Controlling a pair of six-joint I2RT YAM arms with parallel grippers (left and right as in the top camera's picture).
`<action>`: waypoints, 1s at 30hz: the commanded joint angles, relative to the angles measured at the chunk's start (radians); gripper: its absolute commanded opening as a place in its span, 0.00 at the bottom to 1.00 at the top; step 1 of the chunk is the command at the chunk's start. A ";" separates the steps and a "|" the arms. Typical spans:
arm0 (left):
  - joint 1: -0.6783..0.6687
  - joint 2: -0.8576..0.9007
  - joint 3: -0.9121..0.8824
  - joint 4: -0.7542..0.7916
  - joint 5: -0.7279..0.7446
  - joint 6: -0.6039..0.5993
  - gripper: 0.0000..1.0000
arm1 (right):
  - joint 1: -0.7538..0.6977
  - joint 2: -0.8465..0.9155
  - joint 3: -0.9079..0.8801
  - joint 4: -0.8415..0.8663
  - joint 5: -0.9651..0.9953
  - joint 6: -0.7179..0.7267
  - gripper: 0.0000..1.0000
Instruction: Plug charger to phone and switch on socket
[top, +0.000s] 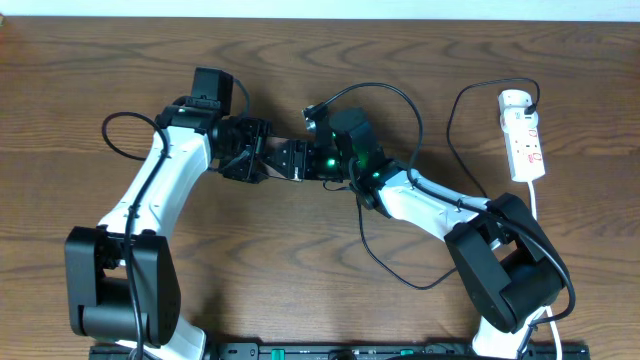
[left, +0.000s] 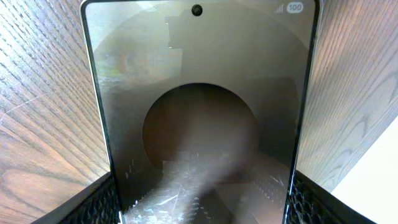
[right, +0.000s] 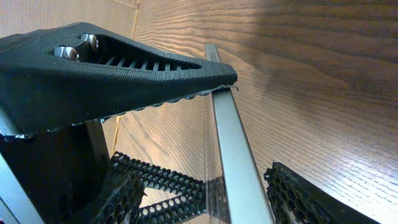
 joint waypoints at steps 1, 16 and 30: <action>-0.004 -0.009 -0.001 0.002 0.021 0.000 0.07 | 0.003 -0.002 0.010 -0.002 0.018 -0.023 0.62; -0.004 -0.009 -0.001 0.002 0.021 0.003 0.07 | 0.003 -0.002 0.010 -0.006 0.018 -0.024 0.36; -0.004 -0.009 -0.001 0.002 0.021 0.022 0.07 | 0.003 -0.002 0.010 -0.013 0.018 -0.030 0.24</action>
